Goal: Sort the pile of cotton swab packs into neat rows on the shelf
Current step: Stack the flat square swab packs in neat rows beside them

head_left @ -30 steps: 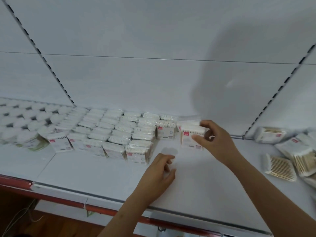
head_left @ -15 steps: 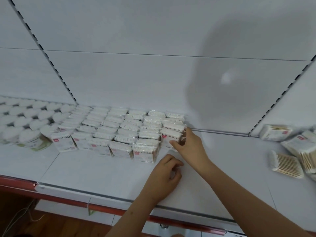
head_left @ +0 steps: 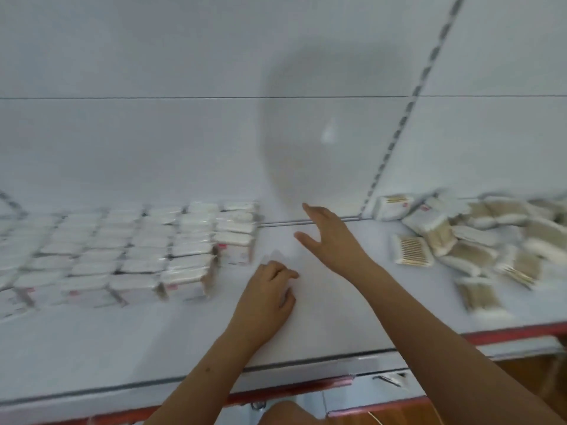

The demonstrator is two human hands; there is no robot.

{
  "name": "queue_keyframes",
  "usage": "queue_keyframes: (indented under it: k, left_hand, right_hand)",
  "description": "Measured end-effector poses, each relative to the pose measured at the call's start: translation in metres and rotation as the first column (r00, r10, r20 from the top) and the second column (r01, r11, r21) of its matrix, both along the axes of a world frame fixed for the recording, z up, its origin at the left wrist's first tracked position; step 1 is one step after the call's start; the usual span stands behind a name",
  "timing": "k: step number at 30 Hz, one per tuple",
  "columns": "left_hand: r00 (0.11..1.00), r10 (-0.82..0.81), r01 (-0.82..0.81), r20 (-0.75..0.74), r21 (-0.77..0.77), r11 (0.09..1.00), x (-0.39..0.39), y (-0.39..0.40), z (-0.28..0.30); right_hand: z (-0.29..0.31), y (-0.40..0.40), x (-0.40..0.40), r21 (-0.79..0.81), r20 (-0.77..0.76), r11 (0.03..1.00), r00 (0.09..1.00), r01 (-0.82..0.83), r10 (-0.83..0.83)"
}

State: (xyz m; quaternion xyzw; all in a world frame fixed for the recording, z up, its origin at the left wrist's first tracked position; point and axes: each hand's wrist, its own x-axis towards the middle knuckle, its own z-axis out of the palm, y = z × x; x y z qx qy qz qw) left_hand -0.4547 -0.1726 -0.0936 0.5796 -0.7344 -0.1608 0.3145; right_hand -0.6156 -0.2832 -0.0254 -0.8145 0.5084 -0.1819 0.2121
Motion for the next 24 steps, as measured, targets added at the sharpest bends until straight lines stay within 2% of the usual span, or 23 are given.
queue_keyframes:
  k: [2, 4, 6, 8, 11, 14, 17, 19, 20, 22, 24]
  left_hand:
    - [0.998, -0.055, 0.055, 0.033, -0.018, 0.998, -0.019, -0.009, -0.004]
    - [0.994, -0.105, 0.106, 0.021, -0.013, 0.994, -0.04, -0.016, -0.007]
    - [0.988, -0.154, 0.154, 0.006, -0.002, 0.988, -0.062, -0.022, -0.006]
    - [0.98, -0.199, 0.2, -0.03, 0.016, 0.98, -0.081, -0.029, -0.004]
    - [0.958, -0.245, 0.256, -0.146, 0.055, 0.965, -0.105, -0.041, 0.002]
    - [0.946, -0.249, 0.27, -0.207, 0.078, 0.96, -0.122, -0.05, 0.012]
    - [0.952, -0.284, 0.288, -0.111, 0.017, 0.957, -0.139, -0.058, 0.021]
    - [0.957, -0.288, 0.287, 0.024, 0.028, 0.957, -0.151, -0.064, 0.021]
    - [0.959, -0.281, 0.278, 0.035, 0.071, 0.958, -0.157, -0.066, 0.02]
    - [0.973, -0.195, 0.216, -0.12, 0.195, 0.957, -0.169, -0.067, 0.019]
    - [0.972, -0.094, 0.139, -0.215, 0.206, 0.969, -0.173, -0.065, 0.022]
  right_hand:
    - [0.001, 0.001, -0.063, -0.145, -0.036, 0.973, 0.982, 0.177, -0.184]
    - [-0.006, 0.008, -0.123, -0.208, -0.083, 0.921, 0.933, 0.328, -0.351]
    - [-0.019, 0.016, -0.165, -0.159, -0.177, 0.903, 0.888, 0.4, -0.425]
    - [-0.034, 0.022, -0.184, -0.1, -0.242, 0.903, 0.87, 0.418, -0.43]
    - [-0.049, 0.026, -0.189, -0.122, -0.178, 0.898, 0.881, 0.422, -0.438]
    - [-0.05, 0.03, -0.189, -0.12, -0.038, 0.882, 0.885, 0.457, -0.464]
    - [-0.041, 0.048, -0.185, -0.158, 0.065, 0.886, 0.9, 0.437, -0.432]
    - [-0.031, 0.066, -0.178, -0.226, 0.081, 0.903, 0.93, 0.367, -0.357]
    - [-0.025, 0.075, -0.176, -0.234, 0.114, 0.909, 0.938, 0.345, -0.327]
    - [-0.013, 0.094, -0.178, -0.201, 0.193, 0.911, 0.927, 0.359, -0.323]
    - [-0.014, 0.103, -0.195, -0.199, 0.2, 0.855, 0.874, 0.48, -0.444]
